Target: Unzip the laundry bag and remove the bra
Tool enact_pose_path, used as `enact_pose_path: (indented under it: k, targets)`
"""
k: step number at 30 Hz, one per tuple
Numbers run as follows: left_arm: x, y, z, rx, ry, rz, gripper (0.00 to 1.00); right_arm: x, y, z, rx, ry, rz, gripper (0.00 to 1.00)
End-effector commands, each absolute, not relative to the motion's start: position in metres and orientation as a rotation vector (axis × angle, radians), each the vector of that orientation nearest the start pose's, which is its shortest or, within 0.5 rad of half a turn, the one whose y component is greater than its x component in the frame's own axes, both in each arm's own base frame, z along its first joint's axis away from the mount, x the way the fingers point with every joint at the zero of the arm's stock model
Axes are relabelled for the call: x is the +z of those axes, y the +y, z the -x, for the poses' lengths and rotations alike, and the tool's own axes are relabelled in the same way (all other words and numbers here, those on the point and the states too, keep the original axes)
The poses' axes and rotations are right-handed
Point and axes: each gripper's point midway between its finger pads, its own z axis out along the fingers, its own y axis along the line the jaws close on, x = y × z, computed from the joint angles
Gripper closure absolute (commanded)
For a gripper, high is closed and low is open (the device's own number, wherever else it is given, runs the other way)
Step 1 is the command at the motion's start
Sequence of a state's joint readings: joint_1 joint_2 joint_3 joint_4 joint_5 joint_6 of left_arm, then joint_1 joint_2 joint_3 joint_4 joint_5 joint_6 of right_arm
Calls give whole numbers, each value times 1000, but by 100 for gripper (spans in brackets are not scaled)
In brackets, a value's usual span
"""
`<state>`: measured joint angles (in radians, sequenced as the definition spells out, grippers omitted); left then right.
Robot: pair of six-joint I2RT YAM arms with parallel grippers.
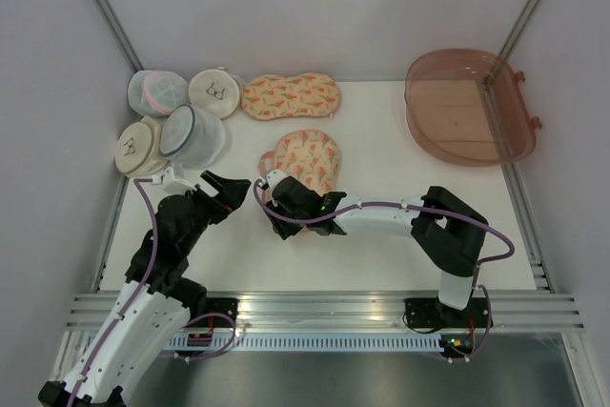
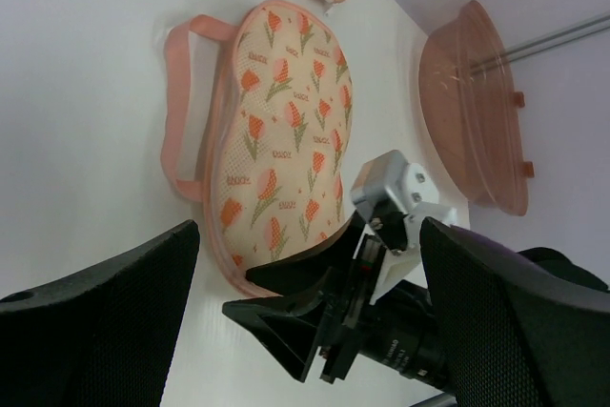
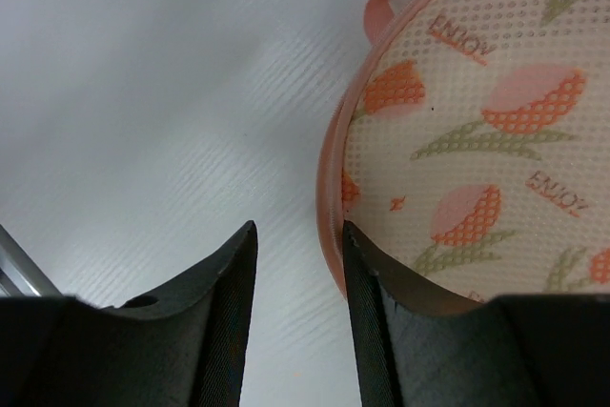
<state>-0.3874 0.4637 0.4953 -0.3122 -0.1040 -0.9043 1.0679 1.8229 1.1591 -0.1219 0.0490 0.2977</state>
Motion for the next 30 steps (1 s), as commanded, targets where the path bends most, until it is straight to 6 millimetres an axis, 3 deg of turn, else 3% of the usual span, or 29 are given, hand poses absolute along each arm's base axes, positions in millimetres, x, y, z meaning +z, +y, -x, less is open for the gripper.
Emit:
enact_pose_path:
  k: [1,9,14,17,30]
  targets:
    - [209,-110,-241,-793,1809,578,1,59,421,-228,544,2240,914,56]
    - [207,-109,-240,-790,1810,579,0,55,415,-240,434,2235,895,63]
    - [206,-110,-240,-792,1813,582,1,77,415,-239,452,2190,886,63]
    - [207,-110,-241,-797,1811,584,0,80,414,-242,429,2172,885,63]
    - [210,-109,-238,-801,1806,577,0,53,416,-247,370,2198,908,81]
